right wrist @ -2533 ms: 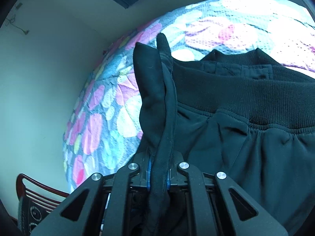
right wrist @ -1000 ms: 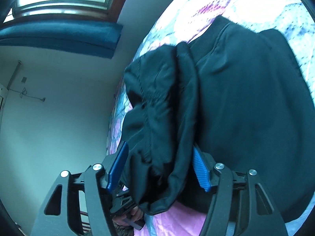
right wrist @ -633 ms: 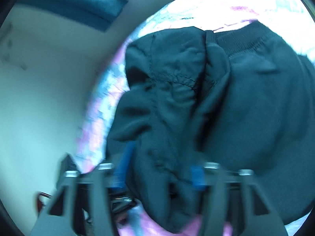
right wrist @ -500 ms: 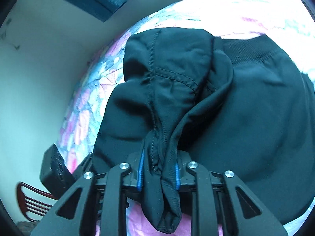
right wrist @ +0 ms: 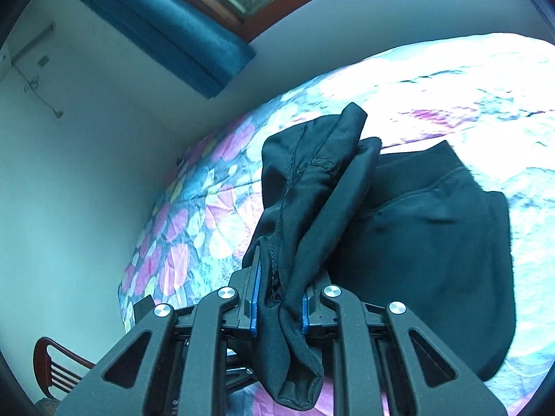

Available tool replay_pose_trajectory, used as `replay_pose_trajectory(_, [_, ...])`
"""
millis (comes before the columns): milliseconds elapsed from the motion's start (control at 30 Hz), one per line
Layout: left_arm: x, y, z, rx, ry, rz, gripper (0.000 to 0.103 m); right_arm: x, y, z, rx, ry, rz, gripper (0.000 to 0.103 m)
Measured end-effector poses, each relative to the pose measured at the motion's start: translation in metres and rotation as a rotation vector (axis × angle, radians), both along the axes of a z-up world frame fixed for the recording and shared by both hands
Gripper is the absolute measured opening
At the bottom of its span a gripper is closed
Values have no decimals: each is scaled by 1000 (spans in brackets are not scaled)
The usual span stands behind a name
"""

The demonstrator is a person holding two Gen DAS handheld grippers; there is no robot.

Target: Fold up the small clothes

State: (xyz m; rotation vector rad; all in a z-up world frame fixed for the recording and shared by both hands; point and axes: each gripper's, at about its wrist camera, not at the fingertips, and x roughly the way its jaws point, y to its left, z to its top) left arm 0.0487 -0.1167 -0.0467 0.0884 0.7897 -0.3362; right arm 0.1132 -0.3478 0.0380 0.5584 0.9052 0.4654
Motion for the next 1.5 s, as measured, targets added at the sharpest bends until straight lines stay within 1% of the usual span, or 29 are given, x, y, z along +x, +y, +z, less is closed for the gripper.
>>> replay_pose_trajectory(100, [2,-3,-1,-1,5,6,86,-9,-19,-11,20,19,-38,17])
replay_pose_trajectory(133, [2,-5,-2,3,6,5,87,-10,-26,-19,23,33,-56,17])
replay_pose_trajectory(333, [1,-19,-5,42,-7,-17,88,-22,-57,-69,52,108,-124,17])
replay_pose_trajectory(467, [-2,-28,-7,69,0,-22,88,-22,-67,-92,80,135,-152,17])
replay_pose_trajectory(567, [-7,-33,-4,90,-17,-17,88,-28,-76,-91,119,118,-172,17])
replay_pose_trajectory(633, [-10,-36,-2,101,-33,-20,88,-33,-81,-80,108,78,-174,17])
replay_pose_trajectory(733, [-5,-35,-5,97,-21,-26,88,-41,-85,-68,82,54,-168,17])
replay_pose_trajectory(833, [1,-30,-7,58,13,-20,90,-45,-90,-71,81,57,-172,16])
replay_pose_trajectory(1000, [-4,-36,-5,83,5,-12,90,-42,-82,-77,61,79,-191,16])
replay_pose_trajectory(1133, [-5,-39,-6,81,8,-18,90,-43,-89,-69,61,53,-206,16])
replay_pose_trajectory(1233, [-2,-39,-9,59,33,-19,90,-42,-92,-78,28,74,-207,16])
replay_pose_trajectory(1333, [0,-36,-12,47,45,-21,90,-40,-95,-96,50,113,-210,17])
replay_pose_trajectory(1433, [0,-37,-12,47,44,-20,90,-40,-96,-102,71,117,-213,17])
replay_pose_trajectory(1500, [1,-35,-13,42,48,-19,90,-39,-94,-103,62,121,-207,17])
